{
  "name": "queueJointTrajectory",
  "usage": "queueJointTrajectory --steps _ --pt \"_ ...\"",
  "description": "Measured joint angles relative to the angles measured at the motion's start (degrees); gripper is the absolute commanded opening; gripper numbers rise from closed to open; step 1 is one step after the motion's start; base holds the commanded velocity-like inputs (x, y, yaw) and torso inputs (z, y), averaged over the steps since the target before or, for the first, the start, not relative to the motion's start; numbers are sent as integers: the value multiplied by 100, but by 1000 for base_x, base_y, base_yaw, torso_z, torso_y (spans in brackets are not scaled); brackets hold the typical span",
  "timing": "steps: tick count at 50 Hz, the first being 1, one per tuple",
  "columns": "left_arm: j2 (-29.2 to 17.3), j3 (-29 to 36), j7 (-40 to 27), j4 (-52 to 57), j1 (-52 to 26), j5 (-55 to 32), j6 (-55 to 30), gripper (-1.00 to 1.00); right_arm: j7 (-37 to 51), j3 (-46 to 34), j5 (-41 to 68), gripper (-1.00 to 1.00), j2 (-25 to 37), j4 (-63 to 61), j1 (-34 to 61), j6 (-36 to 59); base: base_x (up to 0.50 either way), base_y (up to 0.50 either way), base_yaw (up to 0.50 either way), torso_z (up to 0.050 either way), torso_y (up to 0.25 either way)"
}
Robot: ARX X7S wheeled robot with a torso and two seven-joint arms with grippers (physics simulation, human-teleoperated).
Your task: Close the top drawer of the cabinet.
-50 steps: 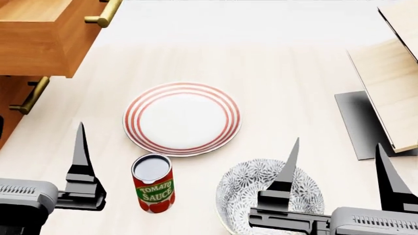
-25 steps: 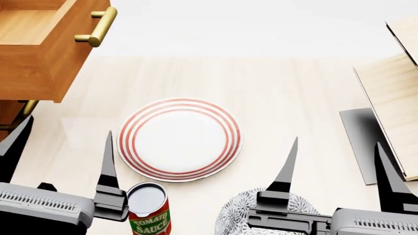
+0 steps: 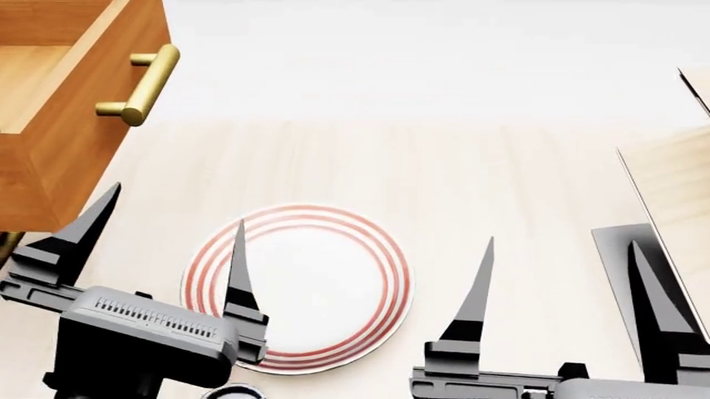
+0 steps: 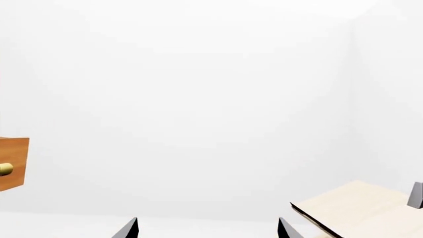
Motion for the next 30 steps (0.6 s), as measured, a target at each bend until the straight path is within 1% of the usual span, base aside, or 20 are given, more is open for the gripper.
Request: queueJointTrajectory --steps 5,12,16,30 --pt "21 63 -18 -187 -137 37 -14 100 5 -38 -10 100 25 37 1 -51 468 0 0 0 0" --pt "52 126 -52 -385 -292 71 -40 100 39 -55 -2 100 42 67 16 -17 0 0 0 0 0" --pt "108 53 -125 -527 -390 21 -75 100 55 -53 19 100 49 82 21 -6 0 0 0 0 0" --pt "343 -617 -489 -1035 -668 -516 -170 100 131 -71 91 100 95 87 51 56 0 0 0 0 0"
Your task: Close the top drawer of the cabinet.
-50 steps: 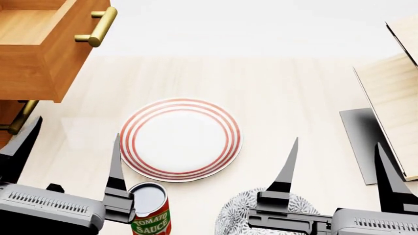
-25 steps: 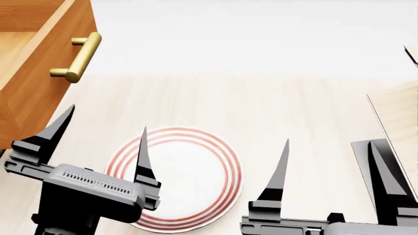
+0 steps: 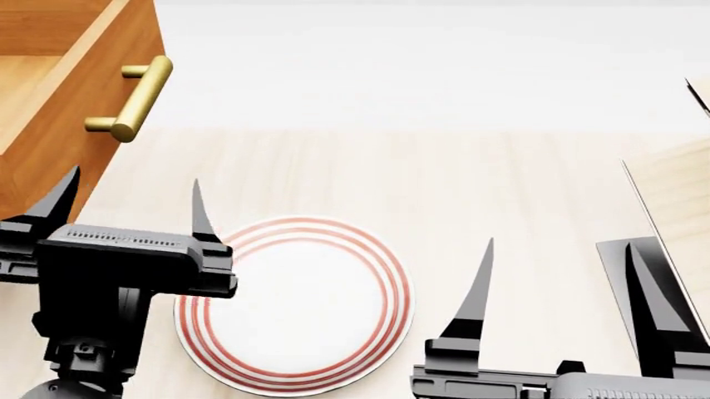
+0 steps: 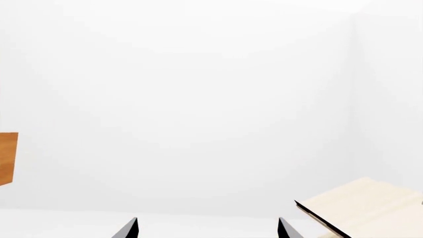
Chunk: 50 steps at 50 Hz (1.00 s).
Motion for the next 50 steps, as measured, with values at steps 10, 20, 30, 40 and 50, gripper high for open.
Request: queueJointTrajectory --steps 10,20,30,40,50 --pt "9 -365 -98 -227 -158 -339 8 100 47 -58 23 100 37 51 10 -22 0 0 0 0 0" --pt "-52 -622 -164 -436 -310 -573 34 100 85 -100 59 100 80 122 -8 -95 0 0 0 0 0" --pt "-153 -836 -230 -698 -482 -723 91 100 120 -154 85 100 121 190 -28 -158 0 0 0 0 0" --pt "-264 -1025 -296 -1009 -675 -827 166 100 149 -197 112 100 165 228 -89 -253 0 0 0 0 0" --pt "-461 -1354 -425 -1483 -1077 -945 187 100 181 -240 117 100 198 298 -186 -431 0 0 0 0 0"
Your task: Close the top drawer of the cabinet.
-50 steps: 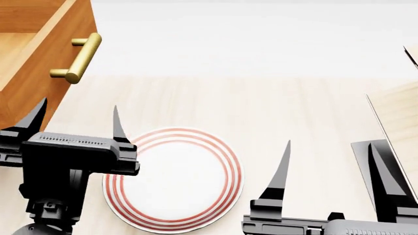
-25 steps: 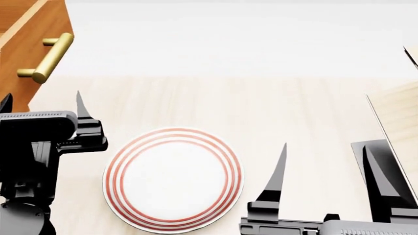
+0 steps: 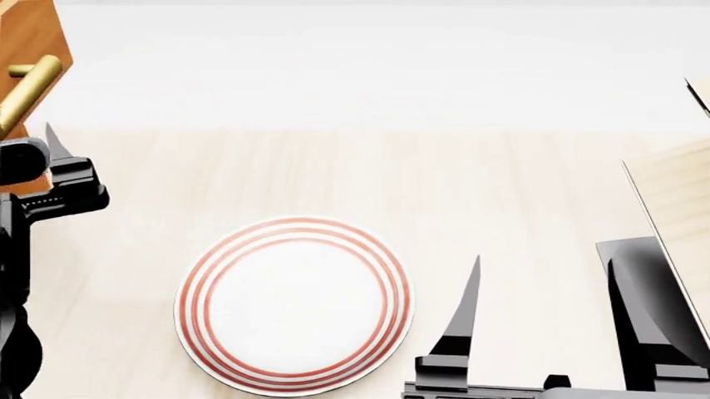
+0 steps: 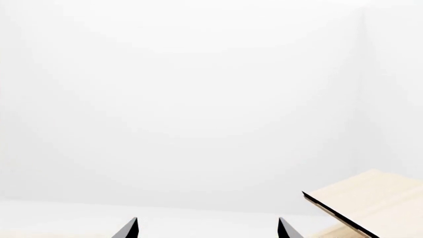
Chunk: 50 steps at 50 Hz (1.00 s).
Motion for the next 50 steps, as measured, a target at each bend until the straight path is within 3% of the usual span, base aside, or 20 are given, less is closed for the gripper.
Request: queueJointTrajectory --steps 50 --pt "-458 -506 -356 -1538 -869 -74 481 100 158 -195 67 100 169 25 -121 -228 0 0 0 0 0"
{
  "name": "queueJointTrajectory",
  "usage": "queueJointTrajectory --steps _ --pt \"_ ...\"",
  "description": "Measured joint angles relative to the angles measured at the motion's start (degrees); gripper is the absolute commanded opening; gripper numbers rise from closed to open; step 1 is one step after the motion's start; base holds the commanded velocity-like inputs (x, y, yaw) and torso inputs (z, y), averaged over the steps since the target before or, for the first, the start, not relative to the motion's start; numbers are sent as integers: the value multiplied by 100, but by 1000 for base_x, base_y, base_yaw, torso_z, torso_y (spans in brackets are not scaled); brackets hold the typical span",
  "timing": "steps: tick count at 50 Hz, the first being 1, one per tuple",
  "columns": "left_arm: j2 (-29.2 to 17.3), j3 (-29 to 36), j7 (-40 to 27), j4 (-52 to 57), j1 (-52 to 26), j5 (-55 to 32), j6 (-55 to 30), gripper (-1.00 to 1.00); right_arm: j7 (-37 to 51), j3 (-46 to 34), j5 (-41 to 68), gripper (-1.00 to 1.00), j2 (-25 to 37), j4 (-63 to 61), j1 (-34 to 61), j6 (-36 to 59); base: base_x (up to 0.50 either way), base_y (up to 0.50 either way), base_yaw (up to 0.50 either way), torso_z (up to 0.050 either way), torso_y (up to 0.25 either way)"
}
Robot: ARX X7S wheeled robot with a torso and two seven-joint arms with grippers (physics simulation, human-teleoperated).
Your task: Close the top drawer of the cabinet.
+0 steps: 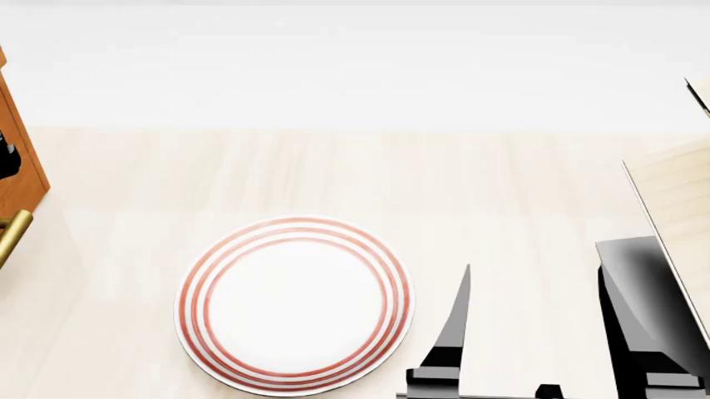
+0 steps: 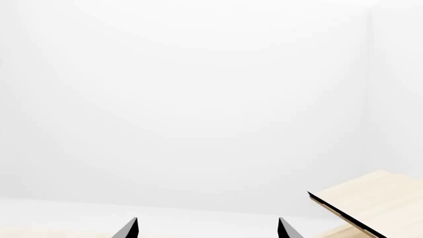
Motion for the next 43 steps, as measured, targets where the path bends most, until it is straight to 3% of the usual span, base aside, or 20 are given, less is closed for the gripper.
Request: queueJointTrajectory --steps 43 --pt "-22 -249 -105 -1188 -529 223 602 100 102 -140 37 100 112 38 -6 -94 0 0 0 0 0"
